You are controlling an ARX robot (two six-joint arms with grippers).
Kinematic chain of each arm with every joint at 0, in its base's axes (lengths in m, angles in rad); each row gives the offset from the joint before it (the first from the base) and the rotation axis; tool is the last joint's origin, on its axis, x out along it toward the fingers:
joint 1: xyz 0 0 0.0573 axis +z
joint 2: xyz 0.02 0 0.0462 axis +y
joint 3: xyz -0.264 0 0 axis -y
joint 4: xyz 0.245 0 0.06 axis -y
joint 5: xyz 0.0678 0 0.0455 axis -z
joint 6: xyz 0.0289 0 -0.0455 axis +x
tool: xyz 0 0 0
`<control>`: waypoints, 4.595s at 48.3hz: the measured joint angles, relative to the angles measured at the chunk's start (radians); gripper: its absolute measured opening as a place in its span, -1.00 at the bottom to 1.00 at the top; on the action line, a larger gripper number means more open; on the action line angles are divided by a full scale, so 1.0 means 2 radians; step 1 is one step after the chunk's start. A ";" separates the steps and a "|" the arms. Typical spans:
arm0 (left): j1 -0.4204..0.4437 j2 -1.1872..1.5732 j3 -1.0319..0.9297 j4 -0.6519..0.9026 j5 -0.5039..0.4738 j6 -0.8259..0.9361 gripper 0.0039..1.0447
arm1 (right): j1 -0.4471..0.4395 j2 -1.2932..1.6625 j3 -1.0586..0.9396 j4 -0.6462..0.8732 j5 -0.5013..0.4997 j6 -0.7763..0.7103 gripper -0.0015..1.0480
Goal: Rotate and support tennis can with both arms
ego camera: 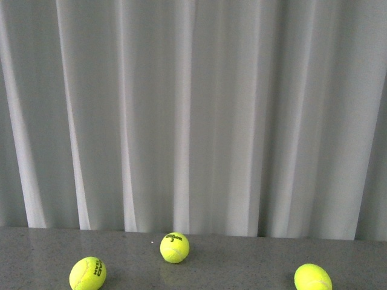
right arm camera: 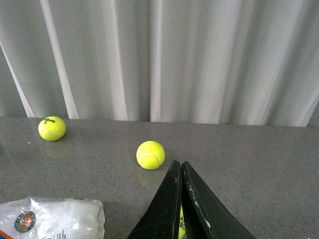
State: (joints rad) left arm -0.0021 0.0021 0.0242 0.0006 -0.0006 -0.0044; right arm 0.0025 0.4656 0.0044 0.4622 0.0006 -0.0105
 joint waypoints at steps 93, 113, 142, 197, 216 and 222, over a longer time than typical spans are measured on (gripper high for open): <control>0.000 0.000 0.000 0.000 0.000 0.000 0.88 | 0.000 -0.231 0.000 -0.230 -0.001 0.000 0.87; 0.000 0.000 0.000 0.000 0.000 0.000 0.88 | 0.000 -0.231 0.000 -0.230 -0.001 0.000 0.87; 0.041 0.591 0.184 0.191 0.277 -0.178 0.88 | 0.000 -0.231 0.000 -0.231 -0.001 0.000 0.87; -0.113 1.023 0.383 0.258 0.361 -0.196 0.88 | 0.000 -0.231 0.000 -0.231 -0.001 0.000 0.87; -0.142 1.071 0.417 0.288 0.365 -0.261 0.49 | 0.000 -0.231 0.000 -0.231 -0.001 0.000 0.87; -0.147 1.079 0.417 0.309 0.365 -0.291 0.08 | 0.000 -0.231 0.000 -0.231 -0.001 0.000 0.87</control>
State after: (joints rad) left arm -0.2958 2.1601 0.8585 0.6182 0.7288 -0.5858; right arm 0.0021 0.0040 0.0048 0.0006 -0.0021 -0.0101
